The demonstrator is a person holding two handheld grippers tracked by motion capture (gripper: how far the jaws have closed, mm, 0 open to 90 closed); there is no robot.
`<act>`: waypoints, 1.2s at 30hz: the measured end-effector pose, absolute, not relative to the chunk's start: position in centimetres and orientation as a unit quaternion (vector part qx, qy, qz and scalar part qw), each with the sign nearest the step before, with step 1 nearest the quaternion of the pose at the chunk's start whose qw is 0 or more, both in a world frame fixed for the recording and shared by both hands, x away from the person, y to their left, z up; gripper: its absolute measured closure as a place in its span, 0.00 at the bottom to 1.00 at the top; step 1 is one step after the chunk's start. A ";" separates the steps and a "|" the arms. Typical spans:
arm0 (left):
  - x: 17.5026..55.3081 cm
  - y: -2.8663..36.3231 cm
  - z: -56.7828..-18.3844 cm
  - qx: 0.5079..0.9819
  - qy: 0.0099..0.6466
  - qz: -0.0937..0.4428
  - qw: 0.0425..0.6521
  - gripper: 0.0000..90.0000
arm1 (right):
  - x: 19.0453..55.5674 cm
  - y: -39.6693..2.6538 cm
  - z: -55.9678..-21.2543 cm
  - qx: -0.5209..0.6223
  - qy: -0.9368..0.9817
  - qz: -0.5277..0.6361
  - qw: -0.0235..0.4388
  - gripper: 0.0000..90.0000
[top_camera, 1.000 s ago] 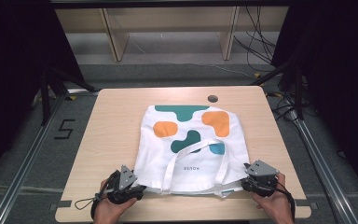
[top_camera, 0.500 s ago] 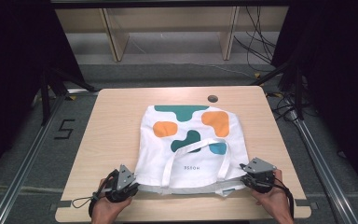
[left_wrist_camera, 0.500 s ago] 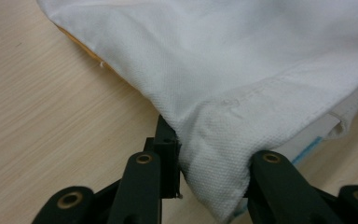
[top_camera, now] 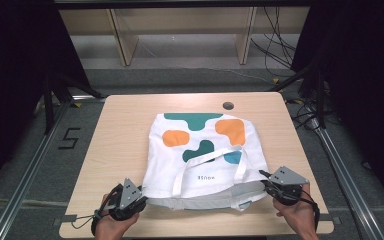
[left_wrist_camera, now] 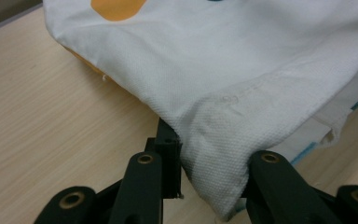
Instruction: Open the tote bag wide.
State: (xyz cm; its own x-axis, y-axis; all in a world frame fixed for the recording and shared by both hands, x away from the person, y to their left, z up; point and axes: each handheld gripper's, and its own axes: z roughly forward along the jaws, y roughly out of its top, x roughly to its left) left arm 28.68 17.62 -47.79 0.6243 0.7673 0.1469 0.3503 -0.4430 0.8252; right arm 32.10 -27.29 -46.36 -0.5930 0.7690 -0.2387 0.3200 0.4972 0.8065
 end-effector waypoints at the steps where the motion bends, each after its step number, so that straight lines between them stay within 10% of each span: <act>1: 28.7 17.6 -47.8 0.808 0.346 0.261 0.399 0.81 | 32.1 -27.3 -46.4 0.336 0.811 0.372 0.301 0.94; 36: 29.4 19.3 -35.0 0.732 0.289 0.338 0.516 0.90 | 33.2 -26.9 -31.6 0.241 0.759 0.432 0.423 0.98</act>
